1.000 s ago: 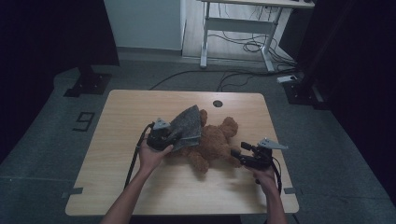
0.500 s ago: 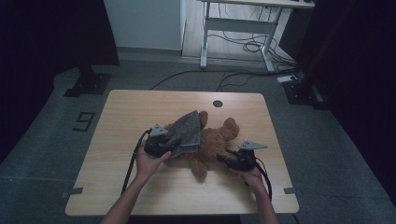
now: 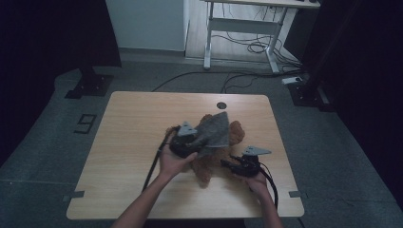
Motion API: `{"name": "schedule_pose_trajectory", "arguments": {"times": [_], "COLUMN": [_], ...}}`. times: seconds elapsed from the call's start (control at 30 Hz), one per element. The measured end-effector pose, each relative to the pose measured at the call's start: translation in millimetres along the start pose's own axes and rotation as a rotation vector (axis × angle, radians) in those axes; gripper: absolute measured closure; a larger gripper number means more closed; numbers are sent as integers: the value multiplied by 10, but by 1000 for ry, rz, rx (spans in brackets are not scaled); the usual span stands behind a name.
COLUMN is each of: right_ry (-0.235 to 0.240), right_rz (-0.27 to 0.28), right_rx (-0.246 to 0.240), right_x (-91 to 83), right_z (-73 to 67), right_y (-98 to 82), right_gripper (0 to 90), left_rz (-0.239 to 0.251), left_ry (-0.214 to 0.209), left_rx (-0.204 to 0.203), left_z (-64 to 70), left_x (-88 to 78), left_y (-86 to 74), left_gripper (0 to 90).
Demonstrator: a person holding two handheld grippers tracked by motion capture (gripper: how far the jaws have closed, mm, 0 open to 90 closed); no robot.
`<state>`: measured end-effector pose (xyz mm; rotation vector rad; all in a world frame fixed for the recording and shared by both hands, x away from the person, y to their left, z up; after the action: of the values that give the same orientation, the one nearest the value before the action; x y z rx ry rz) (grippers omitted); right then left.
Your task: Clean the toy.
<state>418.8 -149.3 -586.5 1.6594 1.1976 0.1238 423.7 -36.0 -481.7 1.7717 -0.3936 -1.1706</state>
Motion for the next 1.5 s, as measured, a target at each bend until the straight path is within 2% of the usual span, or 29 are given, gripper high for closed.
{"name": "schedule_pose_trajectory", "arguments": {"times": [0.1,0.13,0.23,0.33,0.4,0.47,0.57,0.6,0.67,0.77,0.83,0.93,1.0,1.13,1.27,1.33,1.4,1.5], "right_ry": [-4,-4,-25,-19,-17,-16,-14,-14,-9,-6,-6,-4,-4,-1,2,4,6,6], "right_rz": [14,13,10,12,12,13,12,9,8,2,1,3,4,5,6,7,7,8], "right_rx": [-9,-8,-12,-9,-7,-5,-5,-4,-2,-6,-5,3,3,4,6,9,13,16], "right_x": [-10,-14,-25,-28,-22,-21,-19,-21,-19,-5,-5,-8,-8,-7,-4,-1,2,3], "right_z": [1,0,29,28,23,25,26,26,22,10,12,12,12,11,12,14,16,18], "right_y": [-14,-22,-35,-38,-37,-39,-45,-48,-49,-62,-66,-72,-72,-74,-75,-75,-77,-78], "right_gripper": [593,593,596,596,597,596,596,596,596,595,595,595,595,594,594,594,594,594], "left_rz": [-70,-91,-91,-107,-114,-143,-169,-164,-117,-74,-70,-95,-118,-113,-129,-147,-152,-213], "left_ry": [-26,-17,-2,30,60,118,162,176,158,188,217,238,242,244,257,260,258,235], "left_rx": [17,26,18,45,39,48,21,9,-38,-42,-40,-67,-100,-176,-225,-246,-253,-250], "left_z": [144,164,154,79,-8,-146,-357,-424,-506,-601,-684,-816,-911,-1028,-1072,-1072,-1048,-996], "left_x": [352,472,557,483,413,317,166,104,-41,-263,-399,-525,-559,-584,-599,-589,-565,-479], "left_y": [0,-35,-71,-109,-142,-214,-367,-414,-466,-501,-537,-672,-830,-1092,-1355,-1508,-1586,-1739], "left_gripper": [749,748,750,752,753,754,754,755,754,754,754,753,753,753,756,757,758,758]}}
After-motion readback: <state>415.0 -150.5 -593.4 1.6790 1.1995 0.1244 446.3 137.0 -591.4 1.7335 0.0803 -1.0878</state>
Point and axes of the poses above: each handheld gripper's, and its own axes: x roughly forward along the jaws, y roughly out of its top, z roughly to its right, the point moved 10 cm from there along x, roughly forward along the jaws, and after that the axes turned 14 degrees about x, right-handed, at the moved point
